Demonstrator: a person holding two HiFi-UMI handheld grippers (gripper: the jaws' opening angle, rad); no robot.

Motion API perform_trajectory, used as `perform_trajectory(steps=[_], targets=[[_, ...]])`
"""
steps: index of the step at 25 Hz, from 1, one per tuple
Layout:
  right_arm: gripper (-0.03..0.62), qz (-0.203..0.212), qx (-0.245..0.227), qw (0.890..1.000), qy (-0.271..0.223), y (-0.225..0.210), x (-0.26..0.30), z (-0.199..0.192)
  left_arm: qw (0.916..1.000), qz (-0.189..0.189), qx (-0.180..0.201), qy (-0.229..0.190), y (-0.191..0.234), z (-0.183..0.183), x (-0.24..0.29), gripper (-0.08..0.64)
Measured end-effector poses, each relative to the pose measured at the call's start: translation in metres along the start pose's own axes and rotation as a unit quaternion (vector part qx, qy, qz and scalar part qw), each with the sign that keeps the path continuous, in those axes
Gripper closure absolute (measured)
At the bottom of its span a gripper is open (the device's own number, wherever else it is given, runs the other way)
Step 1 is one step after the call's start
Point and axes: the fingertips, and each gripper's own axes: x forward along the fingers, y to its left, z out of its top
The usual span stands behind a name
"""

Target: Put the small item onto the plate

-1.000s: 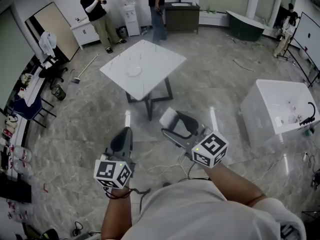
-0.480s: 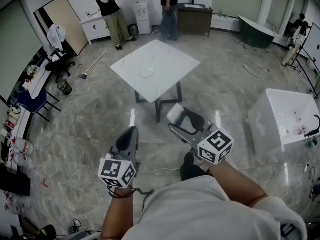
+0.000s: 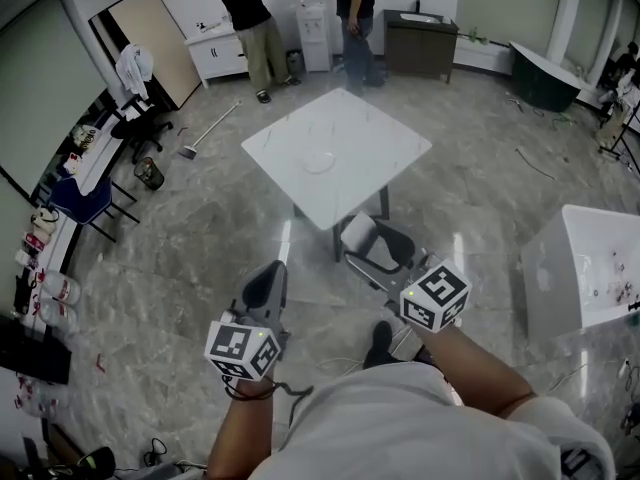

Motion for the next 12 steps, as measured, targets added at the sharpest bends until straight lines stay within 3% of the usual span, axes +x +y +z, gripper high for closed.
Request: perform_trajectory(steps=[7, 12], targets=[[0.299, 0.018, -0.021, 1.000, 0.010, -0.108, 0.059, 0.001, 0.9998, 0.018, -0.003, 0.004, 0.038, 0.000, 0.119, 0.554], [0.299, 0.035, -0.011, 0.999, 0.017, -0.190, 0.095, 0.008, 0.9994, 0.032, -0.008, 0.006, 0.057, 0.009, 0.202, 0.554]])
